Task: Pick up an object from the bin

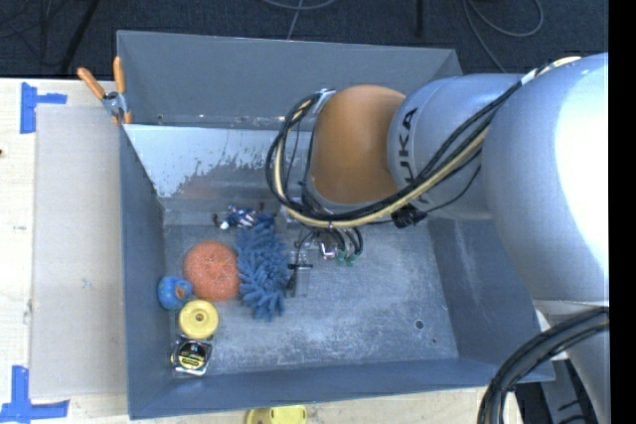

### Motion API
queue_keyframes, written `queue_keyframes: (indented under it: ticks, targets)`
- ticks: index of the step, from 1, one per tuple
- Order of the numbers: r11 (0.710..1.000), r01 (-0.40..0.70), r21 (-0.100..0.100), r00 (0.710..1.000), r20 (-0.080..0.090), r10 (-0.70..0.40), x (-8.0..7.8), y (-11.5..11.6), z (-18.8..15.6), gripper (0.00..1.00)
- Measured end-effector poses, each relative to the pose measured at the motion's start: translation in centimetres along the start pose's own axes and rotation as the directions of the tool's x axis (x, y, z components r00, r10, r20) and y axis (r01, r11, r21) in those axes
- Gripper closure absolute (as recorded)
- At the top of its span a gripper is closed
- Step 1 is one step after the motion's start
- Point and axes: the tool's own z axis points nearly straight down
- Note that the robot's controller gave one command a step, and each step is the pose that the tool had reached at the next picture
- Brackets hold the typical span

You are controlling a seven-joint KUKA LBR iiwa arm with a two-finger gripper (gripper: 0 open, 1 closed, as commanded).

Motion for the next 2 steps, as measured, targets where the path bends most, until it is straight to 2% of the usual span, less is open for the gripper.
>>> queue_keyframes:
  ticks: [1, 2]
  targets:
    - [0.992, -0.129, 0.000, 0.992, -0.004, 0.129, 7.60, 0.75, 1.21, 1.00]
    - [0.992, -0.130, 0.000, 0.991, -0.004, 0.130, 7.60, 0.74, 1.21, 1.00]
